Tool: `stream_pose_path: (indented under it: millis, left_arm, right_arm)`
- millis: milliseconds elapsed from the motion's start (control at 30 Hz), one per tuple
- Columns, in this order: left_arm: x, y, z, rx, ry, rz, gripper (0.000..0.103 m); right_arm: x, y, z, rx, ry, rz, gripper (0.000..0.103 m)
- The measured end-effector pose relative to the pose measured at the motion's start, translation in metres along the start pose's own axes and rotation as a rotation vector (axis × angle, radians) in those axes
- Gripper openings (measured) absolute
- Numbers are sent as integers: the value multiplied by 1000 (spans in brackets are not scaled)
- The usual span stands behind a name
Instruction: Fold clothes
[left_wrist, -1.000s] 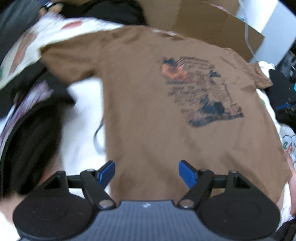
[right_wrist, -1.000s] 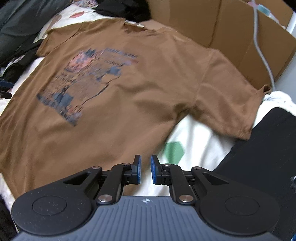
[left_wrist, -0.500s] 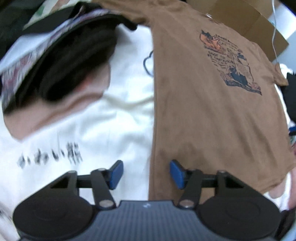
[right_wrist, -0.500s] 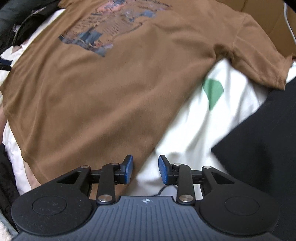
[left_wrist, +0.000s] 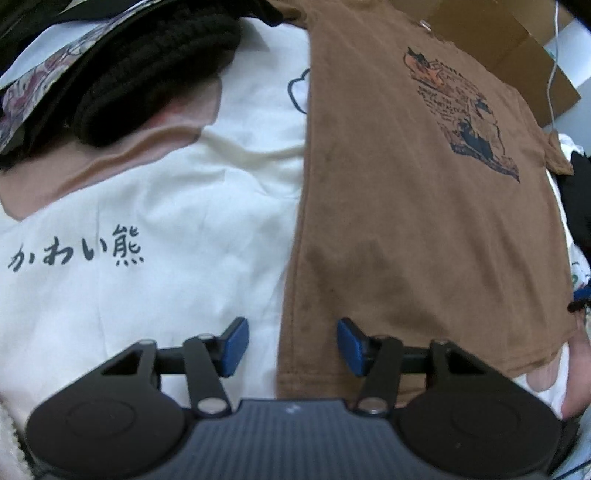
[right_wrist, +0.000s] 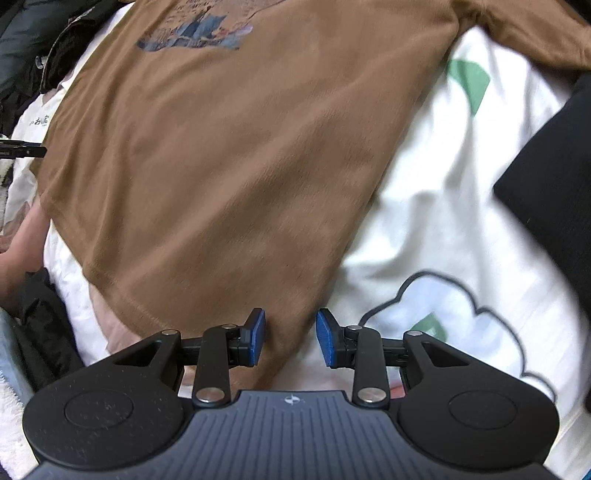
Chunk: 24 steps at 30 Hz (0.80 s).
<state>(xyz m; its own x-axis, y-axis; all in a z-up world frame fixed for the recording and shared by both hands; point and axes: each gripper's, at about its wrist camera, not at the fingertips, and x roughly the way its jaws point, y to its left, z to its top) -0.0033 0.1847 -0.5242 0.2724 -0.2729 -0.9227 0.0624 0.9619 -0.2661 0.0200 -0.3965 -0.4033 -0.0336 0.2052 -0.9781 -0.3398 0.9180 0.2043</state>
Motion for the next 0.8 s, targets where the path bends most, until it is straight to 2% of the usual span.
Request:
stream_pose_path:
  millis: [33,100,200,267,400,800]
  left_arm:
    - [0,1,-1,-13,1,-9,40]
    - [-1,2,-4,-38,1,-24,23]
    - [-5,4,-7,-63,-6,-23,9]
    - [-11,6,-14,-81,-6,-26,5]
    - [-22,6,-20,-63,-7,3,4]
    - [-29,7,-21,-33,48,54,4]
  right_arm:
    - [1,0,-3,4,2,0,35]
    - [3,1,-7,5,5,-3,34]
    - [4,0,-15,16,13,29,18]
    - [4,0,-19,18,13,46,8]
    - [0,-1,-25,2,13,54,4]
    - [5,-10,-30,-32,50,46,3]
